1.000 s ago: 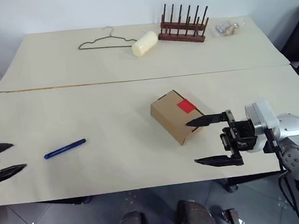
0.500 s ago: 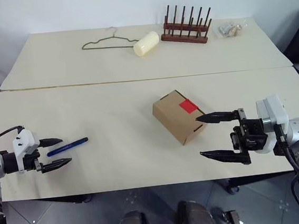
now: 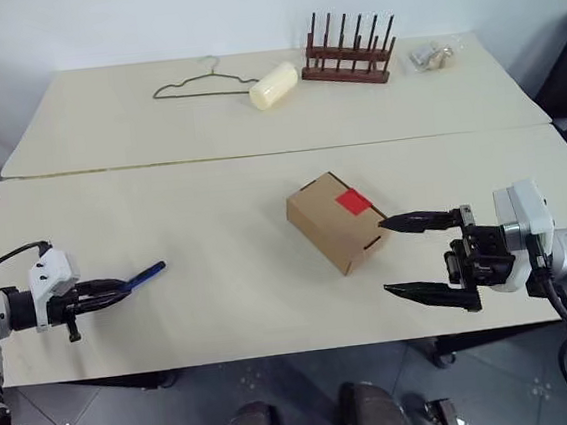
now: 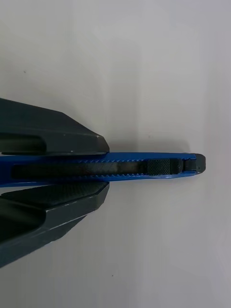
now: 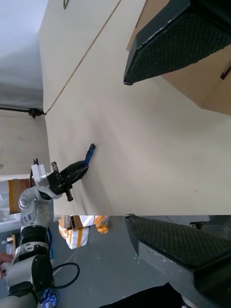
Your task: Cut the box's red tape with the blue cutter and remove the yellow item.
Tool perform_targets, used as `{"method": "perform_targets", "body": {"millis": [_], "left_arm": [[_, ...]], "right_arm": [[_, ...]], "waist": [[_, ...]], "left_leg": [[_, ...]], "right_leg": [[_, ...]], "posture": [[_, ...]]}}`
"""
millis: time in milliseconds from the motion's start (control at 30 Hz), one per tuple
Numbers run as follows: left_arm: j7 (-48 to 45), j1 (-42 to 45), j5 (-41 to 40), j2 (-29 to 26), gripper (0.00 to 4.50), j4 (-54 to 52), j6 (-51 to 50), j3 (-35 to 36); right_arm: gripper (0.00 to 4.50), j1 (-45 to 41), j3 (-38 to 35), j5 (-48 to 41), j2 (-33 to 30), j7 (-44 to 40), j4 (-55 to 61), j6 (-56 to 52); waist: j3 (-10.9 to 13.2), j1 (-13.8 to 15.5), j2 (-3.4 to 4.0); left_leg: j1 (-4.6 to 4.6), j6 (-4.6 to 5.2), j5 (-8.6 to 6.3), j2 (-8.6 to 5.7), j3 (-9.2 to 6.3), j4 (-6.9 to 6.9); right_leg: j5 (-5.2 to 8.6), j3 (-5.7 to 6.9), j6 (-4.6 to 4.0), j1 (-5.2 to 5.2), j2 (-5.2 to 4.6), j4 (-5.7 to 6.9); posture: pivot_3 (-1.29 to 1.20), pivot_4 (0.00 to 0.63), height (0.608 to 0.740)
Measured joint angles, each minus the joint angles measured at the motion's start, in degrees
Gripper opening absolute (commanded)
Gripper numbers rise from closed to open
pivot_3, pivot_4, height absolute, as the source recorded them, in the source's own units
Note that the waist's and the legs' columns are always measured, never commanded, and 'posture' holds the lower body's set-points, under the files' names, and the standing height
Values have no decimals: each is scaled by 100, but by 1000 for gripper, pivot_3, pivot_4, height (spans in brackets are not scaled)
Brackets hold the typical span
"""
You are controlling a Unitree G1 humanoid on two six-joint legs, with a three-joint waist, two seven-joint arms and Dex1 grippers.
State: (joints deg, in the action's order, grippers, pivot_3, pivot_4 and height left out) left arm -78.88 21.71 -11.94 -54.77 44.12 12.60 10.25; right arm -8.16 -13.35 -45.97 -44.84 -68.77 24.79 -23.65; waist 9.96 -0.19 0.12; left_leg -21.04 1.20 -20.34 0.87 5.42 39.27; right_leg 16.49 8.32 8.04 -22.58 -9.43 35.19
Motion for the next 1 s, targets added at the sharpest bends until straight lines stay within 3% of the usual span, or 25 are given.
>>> {"method": "perform_targets", "body": {"millis": [133, 233, 400, 600, 733, 1000], "left_arm": [[-85, -209, -180, 228, 447, -1201, -571, -199], [-78, -185, -363, 478, 447, -2758, -1446, -713], [173, 932, -539, 1065, 447, -5025, -3567, -1933], [599, 1828, -150, 2184, 447, -5675, -5182, -3892], [1169, 1933, 453, 2471, 447, -5676, -5862, -4780], [2153, 1970, 727, 2955, 447, -5992, -6590, -4914]], "right_arm": [[4500, 5, -14, 40, -13, 33, -7, 4], [4500, 23, -57, 68, -268, -41, -38, -45], [4500, 489, -357, 19, -694, -263, -129, -290], [4500, 1384, -644, 421, -948, -423, -200, -201], [3245, 1714, -782, 792, -946, -276, -207, -6], [397, 1903, -193, 1544, -698, -31, 302, 649]], "waist": [[1, 69, -2], [14, 154, -24], [17, 206, -31], [17, 156, -30], [19, 160, -33], [19, 294, -33]], "left_leg": [[-12, 4, -1, -4, -6, 11], [-30, 13, -10, -1, -12, 44], [-38, 28, -19, -6, -15, 69], [-36, 29, -20, -3, -6, 66], [-29, 29, -20, -1, -11, 68], [-19, 47, -20, -9, -27, 91]], "right_leg": [[-2, 0, 4, 1, -4, 0], [-3, 2, 6, 1, -3, 3], [-10, -1, 19, 16, -3, -9], [-11, -5, 20, 16, 6, -17], [-11, -27, 20, 13, 9, -17], [-13, -75, 24, 34, 7, -40]], "posture": [[0, 150, 740], [0, 150, 740], [0, 150, 740], [0, 150, 740], [0, 150, 740], [0, 150, 740]]}}
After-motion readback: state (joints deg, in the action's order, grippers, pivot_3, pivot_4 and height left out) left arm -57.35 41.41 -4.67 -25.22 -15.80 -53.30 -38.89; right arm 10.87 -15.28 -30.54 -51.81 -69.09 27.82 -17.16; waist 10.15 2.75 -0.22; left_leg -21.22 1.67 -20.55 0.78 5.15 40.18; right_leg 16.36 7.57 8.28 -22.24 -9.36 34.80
